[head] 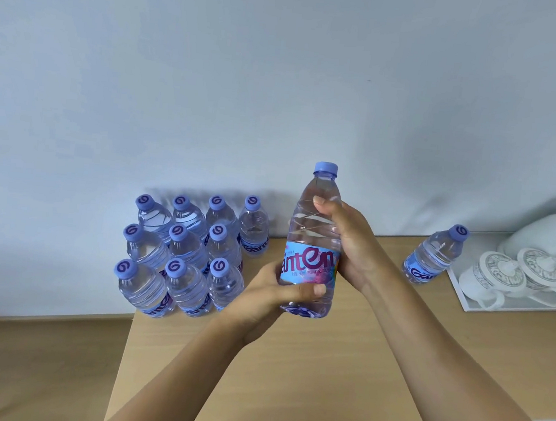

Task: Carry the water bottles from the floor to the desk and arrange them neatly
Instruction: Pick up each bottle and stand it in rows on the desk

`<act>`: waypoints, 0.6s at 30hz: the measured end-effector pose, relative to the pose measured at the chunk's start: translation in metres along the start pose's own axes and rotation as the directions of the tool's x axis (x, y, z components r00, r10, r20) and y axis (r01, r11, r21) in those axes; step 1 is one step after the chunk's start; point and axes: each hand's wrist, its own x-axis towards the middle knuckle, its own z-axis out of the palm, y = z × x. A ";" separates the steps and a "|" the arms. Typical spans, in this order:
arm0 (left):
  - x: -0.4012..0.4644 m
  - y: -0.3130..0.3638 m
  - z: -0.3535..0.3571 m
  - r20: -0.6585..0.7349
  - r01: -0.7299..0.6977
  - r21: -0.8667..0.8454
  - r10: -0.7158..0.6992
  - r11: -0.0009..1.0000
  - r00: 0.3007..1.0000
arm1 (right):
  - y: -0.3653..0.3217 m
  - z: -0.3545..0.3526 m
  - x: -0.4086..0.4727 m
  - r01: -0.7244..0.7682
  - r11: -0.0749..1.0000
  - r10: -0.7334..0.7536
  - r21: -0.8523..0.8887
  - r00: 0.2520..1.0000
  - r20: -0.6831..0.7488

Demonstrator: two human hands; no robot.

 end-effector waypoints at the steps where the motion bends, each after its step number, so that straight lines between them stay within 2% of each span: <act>1: 0.000 0.001 0.000 0.013 0.008 -0.018 -0.008 1.000 1.000 | -0.001 0.000 0.000 -0.004 1.000 0.004 0.005 1.000 0.007; 4: 0.001 0.002 0.000 0.003 -0.005 0.012 0.005 1.000 1.000 | -0.002 0.000 0.001 -0.012 0.999 0.013 -0.039 1.000 0.016; 12: 0.006 -0.002 0.005 -0.183 -0.049 0.164 0.079 0.985 0.980 | -0.005 -0.002 -0.002 0.080 0.989 -0.083 -0.123 0.996 -0.020; 18: 0.008 -0.005 0.009 -0.174 -0.047 0.187 0.080 0.981 0.981 | -0.004 0.002 0.000 0.081 0.979 -0.106 -0.189 0.986 -0.126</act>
